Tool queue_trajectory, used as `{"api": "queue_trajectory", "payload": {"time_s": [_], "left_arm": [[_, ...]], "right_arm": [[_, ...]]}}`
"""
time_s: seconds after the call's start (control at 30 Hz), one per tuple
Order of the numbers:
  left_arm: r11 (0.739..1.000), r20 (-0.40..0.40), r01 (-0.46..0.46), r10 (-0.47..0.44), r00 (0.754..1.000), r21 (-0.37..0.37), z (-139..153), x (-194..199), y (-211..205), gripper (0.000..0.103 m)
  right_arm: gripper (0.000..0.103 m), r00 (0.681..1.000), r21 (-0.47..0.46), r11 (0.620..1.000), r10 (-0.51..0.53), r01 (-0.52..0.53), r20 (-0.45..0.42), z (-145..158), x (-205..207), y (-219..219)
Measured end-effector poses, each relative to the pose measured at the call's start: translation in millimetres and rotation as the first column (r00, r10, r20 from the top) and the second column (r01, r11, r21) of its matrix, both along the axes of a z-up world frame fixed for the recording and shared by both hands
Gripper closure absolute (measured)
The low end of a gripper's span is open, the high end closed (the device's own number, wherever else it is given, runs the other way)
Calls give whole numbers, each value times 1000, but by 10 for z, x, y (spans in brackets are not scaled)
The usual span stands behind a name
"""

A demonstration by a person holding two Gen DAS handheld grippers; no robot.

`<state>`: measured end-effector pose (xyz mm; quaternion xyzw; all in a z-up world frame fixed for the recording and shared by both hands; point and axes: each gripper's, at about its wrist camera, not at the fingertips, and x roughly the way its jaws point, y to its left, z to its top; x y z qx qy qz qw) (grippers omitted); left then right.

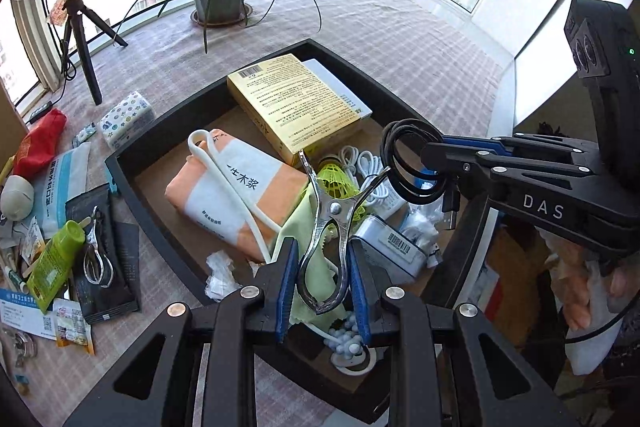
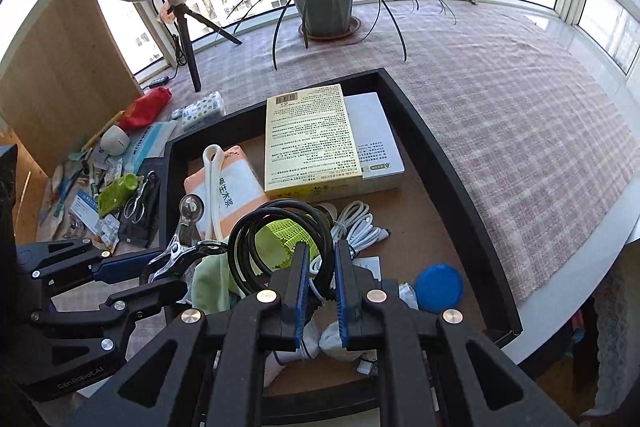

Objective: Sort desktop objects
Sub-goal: 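Carry the metal clip and black cable into the black tray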

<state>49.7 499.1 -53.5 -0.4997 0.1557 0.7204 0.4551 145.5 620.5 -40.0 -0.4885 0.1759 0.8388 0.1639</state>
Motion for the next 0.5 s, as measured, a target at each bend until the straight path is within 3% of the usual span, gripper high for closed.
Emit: {"api": "queue_trajectory", "payload": {"time_s": [0.03,0.07,0.1,0.13,0.5], "left_arm": [[1000,-2,5,-5,1000,-8,2,6,19,65],[1000,-8,2,-2,1000,-14,12,10,21,57],[1000,-19,-2,2,1000,-5,36,17,5,49],[1000,-33,-5,5,999,0,65,22,-16,49],[997,-55,-81,82,995,21,243,-134,-517,49]], "right_arm": [[84,1000,-5,1000,-12,12,-3,18,11,16],[61,1000,-13,1000,-25,25,0,34,12,37],[49,999,-14,999,-36,36,-6,59,13,49],[42,999,-2,999,-46,46,-22,96,25,47],[42,999,24,1000,12,-11,-37,281,-164,-251]]}}
